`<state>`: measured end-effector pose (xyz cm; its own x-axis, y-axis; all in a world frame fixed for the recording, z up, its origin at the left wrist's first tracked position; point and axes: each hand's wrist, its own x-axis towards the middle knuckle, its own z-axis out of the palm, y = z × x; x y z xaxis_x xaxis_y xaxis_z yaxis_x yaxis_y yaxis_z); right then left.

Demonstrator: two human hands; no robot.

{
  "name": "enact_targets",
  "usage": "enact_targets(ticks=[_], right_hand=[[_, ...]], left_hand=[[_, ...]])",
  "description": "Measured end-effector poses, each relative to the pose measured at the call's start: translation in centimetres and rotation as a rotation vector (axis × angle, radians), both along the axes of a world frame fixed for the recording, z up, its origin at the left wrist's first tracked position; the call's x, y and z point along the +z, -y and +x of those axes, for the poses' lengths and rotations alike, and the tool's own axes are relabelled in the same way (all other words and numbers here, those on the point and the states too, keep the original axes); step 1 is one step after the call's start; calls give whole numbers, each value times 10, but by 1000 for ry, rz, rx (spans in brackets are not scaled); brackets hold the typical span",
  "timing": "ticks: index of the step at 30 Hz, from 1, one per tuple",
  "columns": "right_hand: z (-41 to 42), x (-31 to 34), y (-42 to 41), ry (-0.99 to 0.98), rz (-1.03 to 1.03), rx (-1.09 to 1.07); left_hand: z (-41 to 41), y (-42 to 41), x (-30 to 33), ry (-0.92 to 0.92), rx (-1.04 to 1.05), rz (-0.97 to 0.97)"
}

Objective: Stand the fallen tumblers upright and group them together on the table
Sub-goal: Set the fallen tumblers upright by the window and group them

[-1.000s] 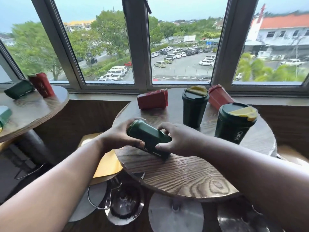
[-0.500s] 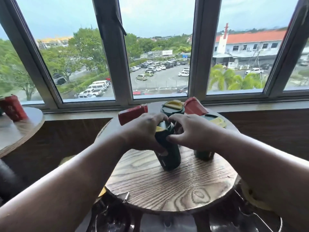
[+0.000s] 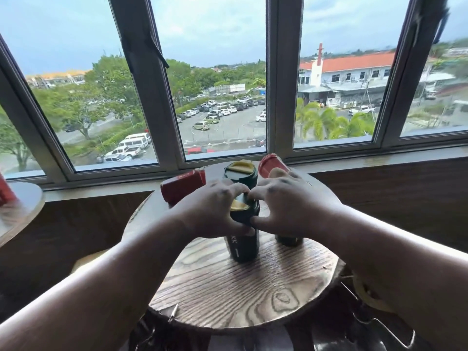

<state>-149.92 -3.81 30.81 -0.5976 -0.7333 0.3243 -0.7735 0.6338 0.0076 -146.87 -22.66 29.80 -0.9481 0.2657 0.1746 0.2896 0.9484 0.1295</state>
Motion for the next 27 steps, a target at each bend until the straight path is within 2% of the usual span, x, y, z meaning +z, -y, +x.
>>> enact_targets(ticks=[9, 15, 18, 23, 27], right_hand=[[3, -5, -6, 23, -36, 6], [1, -4, -13, 18, -62, 37], [-5, 0, -21, -11, -144, 56], [-41, 5, -45, 64, -346, 96], [-84, 13, -71, 96, -408, 113]], left_hand=[[5, -8, 0, 22, 35, -70], [2, -9, 16, 104, 20, -108], [-4, -8, 28, 161, 0, -60], [-20, -17, 51, 194, 2, 28], [-46, -42, 62, 183, 36, 48]])
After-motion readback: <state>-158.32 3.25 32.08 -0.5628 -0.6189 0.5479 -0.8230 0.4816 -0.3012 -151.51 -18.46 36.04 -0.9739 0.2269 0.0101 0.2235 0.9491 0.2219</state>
